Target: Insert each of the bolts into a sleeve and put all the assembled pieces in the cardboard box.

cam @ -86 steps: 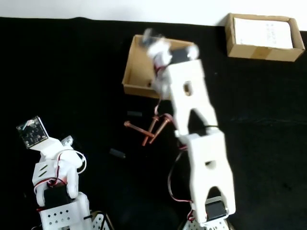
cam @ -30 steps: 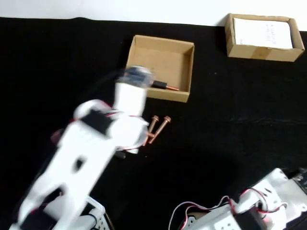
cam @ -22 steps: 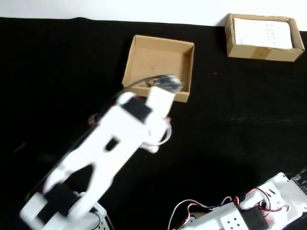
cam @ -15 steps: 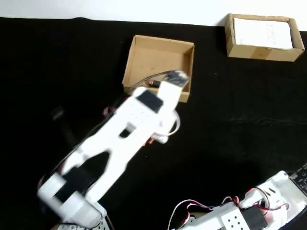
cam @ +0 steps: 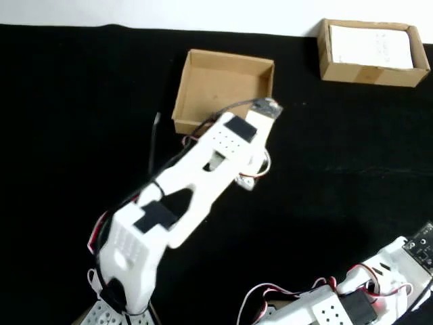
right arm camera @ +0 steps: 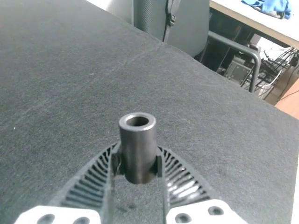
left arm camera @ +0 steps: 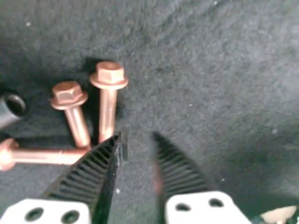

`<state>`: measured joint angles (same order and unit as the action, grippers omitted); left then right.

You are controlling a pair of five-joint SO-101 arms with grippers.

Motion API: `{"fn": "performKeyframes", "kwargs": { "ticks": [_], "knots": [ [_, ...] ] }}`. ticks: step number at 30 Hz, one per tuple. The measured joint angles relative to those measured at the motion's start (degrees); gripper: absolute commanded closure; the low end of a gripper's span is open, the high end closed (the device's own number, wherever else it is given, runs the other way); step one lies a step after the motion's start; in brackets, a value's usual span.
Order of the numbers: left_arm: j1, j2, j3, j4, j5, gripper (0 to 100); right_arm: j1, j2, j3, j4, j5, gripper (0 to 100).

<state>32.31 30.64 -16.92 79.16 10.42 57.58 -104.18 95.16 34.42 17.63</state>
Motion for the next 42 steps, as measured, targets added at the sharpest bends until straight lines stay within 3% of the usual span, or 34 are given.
{"fn": "performKeyframes", "kwargs": {
  "ticks": [12,21,29,31,34,42],
  "knots": [
    [-5.98,3.52,-2.20,2.11,0.00,79,-0.26,0.00,0.00,0.00,0.00,99.1],
    [-5.98,8.09,-2.81,-0.35,-4.66,79,-0.26,0.00,0.00,0.00,0.00,99.1],
    [-5.98,14.07,-11.34,-0.35,-5.54,79,-0.26,0.00,0.00,0.00,0.00,99.1],
    [-5.98,16.09,-13.89,-0.26,-5.54,84,-0.26,0.00,0.00,0.00,0.00,99.1],
    [-5.98,18.46,-17.41,-0.18,-5.54,100,-0.26,0.00,0.00,0.00,0.00,99.1],
    [-5.89,20.22,-25.58,1.76,-5.71,99,-0.97,0.00,0.62,-5.19,0.26,99.1]
  ]
}}
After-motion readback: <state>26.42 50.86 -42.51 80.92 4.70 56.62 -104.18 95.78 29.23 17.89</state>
